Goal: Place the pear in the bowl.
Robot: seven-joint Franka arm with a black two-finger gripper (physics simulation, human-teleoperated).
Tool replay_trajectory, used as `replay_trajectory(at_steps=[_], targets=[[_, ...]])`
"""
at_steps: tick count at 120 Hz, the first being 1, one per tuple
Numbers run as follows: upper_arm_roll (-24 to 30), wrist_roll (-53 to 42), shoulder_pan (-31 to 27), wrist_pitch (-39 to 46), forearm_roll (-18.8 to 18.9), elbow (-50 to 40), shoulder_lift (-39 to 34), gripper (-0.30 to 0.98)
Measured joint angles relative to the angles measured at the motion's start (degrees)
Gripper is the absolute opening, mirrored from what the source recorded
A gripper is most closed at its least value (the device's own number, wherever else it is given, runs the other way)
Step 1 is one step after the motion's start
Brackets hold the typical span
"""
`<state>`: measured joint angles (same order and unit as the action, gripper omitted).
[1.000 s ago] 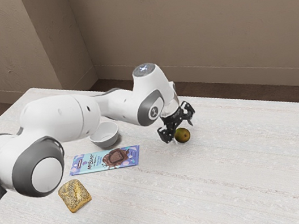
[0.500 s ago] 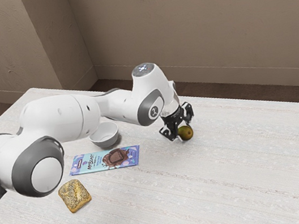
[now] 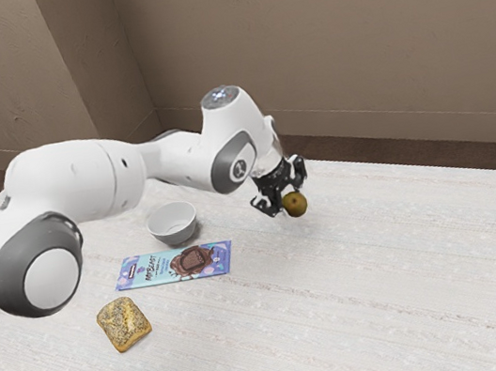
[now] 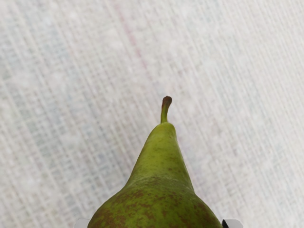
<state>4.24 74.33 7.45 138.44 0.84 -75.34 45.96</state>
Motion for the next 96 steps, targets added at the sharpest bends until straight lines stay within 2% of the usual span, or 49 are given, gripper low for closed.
replay_trajectory(at_steps=[32, 53, 75, 96], targets=[[-5.49, 0.07, -0.43, -0.01, 0.07, -14.57, -15.18, 0.26], [-6.57, 0.04, -5.07, -0.25, 0.28, -26.47, -25.98, 0.27], [-6.61, 0.01, -8.61, -0.47, 0.12, -34.52, -31.92, 0.27], [-6.61, -0.14, -11.14, -0.59, 0.06, -35.64, -32.96, 0.27]])
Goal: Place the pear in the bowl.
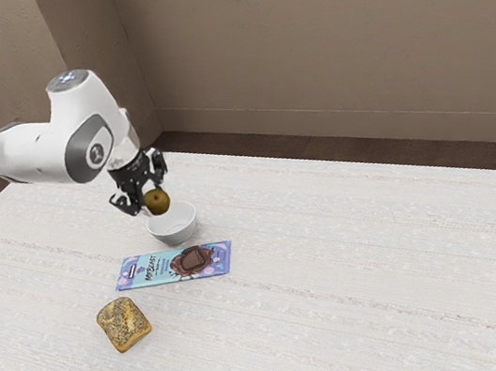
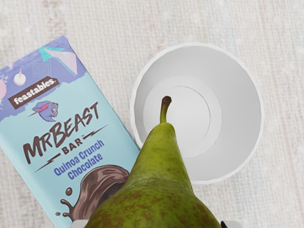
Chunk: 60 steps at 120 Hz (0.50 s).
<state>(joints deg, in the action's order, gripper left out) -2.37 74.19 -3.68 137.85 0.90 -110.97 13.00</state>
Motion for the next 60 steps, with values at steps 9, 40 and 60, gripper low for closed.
replay_trajectory(at_steps=[9, 40, 60], targets=[[0.03, -0.17, -1.34, -0.02, 0.07, 0.93, 0.75, 0.28], [0.56, -1.89, -3.39, -0.03, -0.28, 12.43, 11.39, 0.31], [1.05, -3.21, -4.19, 0.03, -0.42, 15.78, 15.58, 0.32]])
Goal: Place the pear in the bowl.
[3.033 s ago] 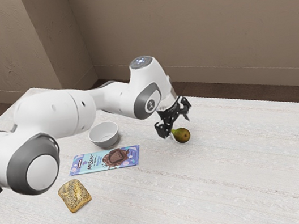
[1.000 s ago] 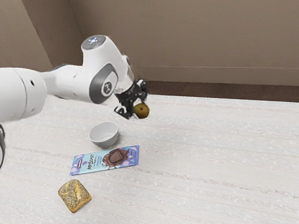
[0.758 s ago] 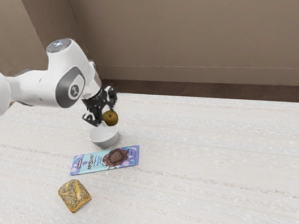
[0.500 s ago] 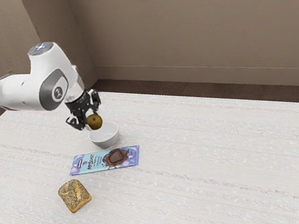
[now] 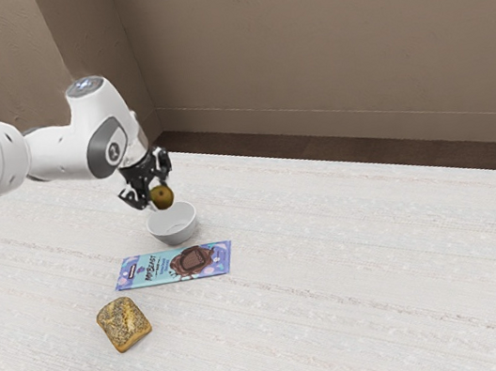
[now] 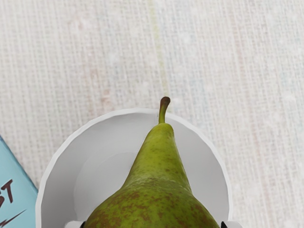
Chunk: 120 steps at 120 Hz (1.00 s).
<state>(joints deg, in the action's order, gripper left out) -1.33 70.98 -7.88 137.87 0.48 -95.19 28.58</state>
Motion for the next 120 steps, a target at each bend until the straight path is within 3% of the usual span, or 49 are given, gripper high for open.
replay_trajectory(at_steps=[22, 58, 77, 97, 120], targets=[[0.35, -1.28, -0.36, 0.03, -0.03, 1.15, 1.38, 0.31], [0.27, -2.83, -0.30, 0.12, -0.14, 0.89, 0.70, 0.58], [0.00, -3.38, 2.30, -0.14, -0.09, -5.61, -8.69, 0.64], [-0.15, -6.17, 3.54, -13.41, 0.44, -2.70, -19.94, 0.66], [-0.04, -18.05, 3.53, -26.70, 0.79, -0.91, -25.31, 0.68]])
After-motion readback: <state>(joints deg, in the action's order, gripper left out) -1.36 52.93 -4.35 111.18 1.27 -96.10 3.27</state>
